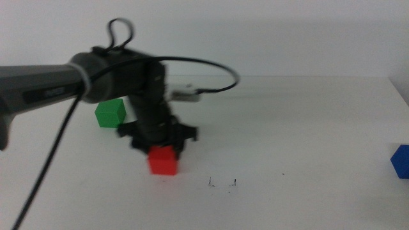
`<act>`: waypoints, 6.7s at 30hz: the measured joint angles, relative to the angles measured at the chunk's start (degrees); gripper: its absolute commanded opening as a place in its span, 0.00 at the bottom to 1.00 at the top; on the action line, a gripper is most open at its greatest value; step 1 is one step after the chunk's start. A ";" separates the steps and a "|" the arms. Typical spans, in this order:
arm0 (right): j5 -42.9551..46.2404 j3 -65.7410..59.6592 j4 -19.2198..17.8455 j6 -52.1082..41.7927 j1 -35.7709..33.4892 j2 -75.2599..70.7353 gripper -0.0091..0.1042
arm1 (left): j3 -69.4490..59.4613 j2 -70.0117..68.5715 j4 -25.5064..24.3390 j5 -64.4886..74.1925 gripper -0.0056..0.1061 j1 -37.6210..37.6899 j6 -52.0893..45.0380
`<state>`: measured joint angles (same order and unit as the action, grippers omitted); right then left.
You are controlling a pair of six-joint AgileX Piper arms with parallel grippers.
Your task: Stack red cubes first, then green, then blue cubes in a specific spot.
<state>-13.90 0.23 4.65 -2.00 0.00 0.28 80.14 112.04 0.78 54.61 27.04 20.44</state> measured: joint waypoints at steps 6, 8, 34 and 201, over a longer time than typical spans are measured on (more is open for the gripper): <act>0.00 0.00 0.00 0.00 0.00 0.00 0.90 | 12.42 1.20 -2.65 5.71 0.04 11.93 13.81; 0.00 0.00 0.00 0.00 0.00 0.00 0.90 | 15.25 2.72 -3.29 6.22 0.04 14.02 16.59; 0.00 0.00 0.00 0.00 0.00 0.00 0.90 | 17.46 12.67 -2.86 5.83 0.89 15.23 19.01; -6.68 21.36 0.87 10.25 0.00 26.24 0.90 | -15.65 -68.92 -6.26 3.68 0.89 17.47 -11.46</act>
<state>-20.58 21.59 5.52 8.25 0.00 26.53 64.48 43.13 -5.48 58.28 44.52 8.98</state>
